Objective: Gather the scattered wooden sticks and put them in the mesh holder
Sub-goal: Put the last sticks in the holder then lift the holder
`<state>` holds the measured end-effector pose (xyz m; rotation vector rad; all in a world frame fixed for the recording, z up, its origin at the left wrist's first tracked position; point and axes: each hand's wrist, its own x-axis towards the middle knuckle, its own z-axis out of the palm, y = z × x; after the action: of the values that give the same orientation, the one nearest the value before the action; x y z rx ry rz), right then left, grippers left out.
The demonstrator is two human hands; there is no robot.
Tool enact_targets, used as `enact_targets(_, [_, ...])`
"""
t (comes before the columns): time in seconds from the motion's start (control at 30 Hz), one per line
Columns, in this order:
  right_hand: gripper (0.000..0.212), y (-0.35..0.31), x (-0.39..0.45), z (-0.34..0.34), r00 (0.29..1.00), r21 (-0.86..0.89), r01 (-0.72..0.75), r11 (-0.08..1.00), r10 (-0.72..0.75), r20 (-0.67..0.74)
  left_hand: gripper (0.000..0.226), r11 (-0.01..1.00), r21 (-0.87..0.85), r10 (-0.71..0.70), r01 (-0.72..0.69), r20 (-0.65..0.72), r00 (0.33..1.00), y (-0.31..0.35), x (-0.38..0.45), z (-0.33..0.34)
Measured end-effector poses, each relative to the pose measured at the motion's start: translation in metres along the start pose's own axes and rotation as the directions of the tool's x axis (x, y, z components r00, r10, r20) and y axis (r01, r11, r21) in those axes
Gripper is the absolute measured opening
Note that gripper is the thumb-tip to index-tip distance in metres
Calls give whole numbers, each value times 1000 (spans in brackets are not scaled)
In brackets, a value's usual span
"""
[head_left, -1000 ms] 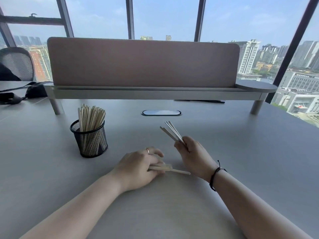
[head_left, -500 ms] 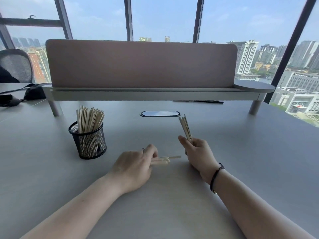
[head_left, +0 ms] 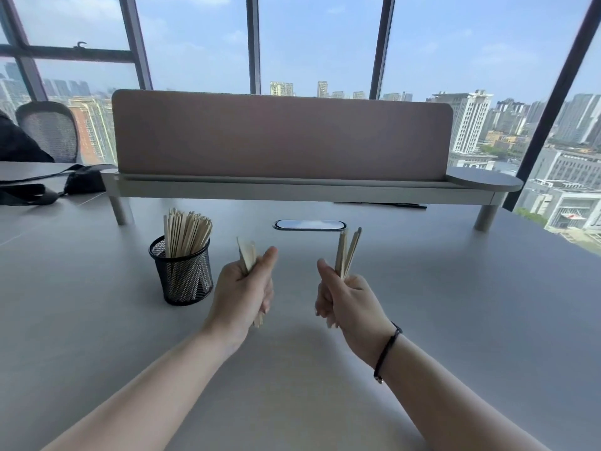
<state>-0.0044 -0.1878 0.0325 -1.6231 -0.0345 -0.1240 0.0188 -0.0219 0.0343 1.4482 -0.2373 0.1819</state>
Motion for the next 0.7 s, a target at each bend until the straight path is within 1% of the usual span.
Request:
enact_targets(0.1, [57, 4, -4, 9, 998, -54, 50, 997, -49, 33, 56, 998, 58, 13, -13, 14, 1000, -5, -4, 1])
enact_targets(0.17, [50, 5, -5, 10, 998, -40, 65, 997, -65, 20, 54, 994, 106, 20, -22, 19, 1000, -7, -8, 1])
enact_targets(0.27, [48, 0, -5, 8, 998, 31, 49, 998, -48, -33, 52, 988, 144, 51, -52, 8, 999, -6, -11, 1])
enact_targets(0.37, [53, -3, -4, 5, 997, 139, -12, 990, 22, -75, 55, 988, 145, 58, -54, -23, 998, -4, -12, 1])
enact_targets(0.47, [57, -9, -4, 4, 997, 220, -38, 975, 51, -52, 59, 993, 118, 10, -5, -49, 999, -3, -11, -1])
enact_targets(0.57, [60, -15, -2, 7, 998, 254, -52, 966, 62, -31, 56, 996, 44, -76, 76, -16, 997, -2, -9, -3])
enact_targets(0.63, [61, -17, 0, 12, 996, 209, -81, 975, 89, -30, 55, 994, 22, -105, 105, 10, 994, -1, -7, -5])
enact_targets(0.7, [62, -18, 3, 21, 994, 130, -105, 986, 105, 3, 56, 991, -8, -131, 131, 25, 991, 3, -3, -8])
